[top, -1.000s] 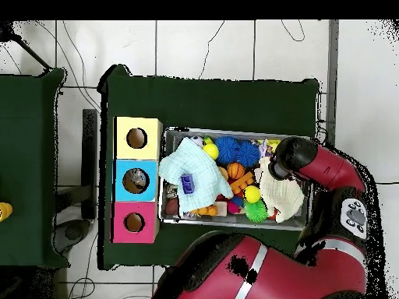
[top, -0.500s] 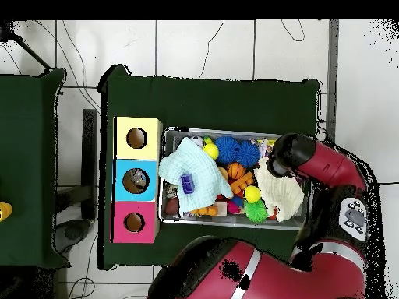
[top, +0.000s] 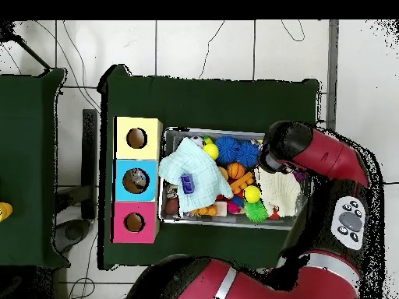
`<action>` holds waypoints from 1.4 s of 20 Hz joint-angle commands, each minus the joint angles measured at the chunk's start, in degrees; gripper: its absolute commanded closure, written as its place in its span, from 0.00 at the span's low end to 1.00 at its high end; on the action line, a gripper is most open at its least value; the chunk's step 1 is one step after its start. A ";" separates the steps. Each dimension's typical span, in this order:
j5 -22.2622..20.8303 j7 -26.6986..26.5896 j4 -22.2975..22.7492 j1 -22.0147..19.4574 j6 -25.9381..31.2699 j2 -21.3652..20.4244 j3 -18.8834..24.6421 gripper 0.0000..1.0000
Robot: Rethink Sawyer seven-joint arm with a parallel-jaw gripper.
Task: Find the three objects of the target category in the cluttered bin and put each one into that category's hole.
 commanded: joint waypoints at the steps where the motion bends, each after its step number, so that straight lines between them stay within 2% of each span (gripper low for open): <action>1: 2.21 10.83 3.19 1.01 6.65 -3.21 1.85 1.00; 12: 2.45 13.76 2.44 3.02 9.79 -4.38 0.40 1.00; 16: 2.35 13.60 2.34 3.88 11.77 -6.08 -0.76 1.00; 20: 2.32 13.13 1.91 4.89 16.41 -8.68 -2.21 1.00; 28: 2.57 14.38 1.77 6.65 20.10 -11.08 -3.97 1.00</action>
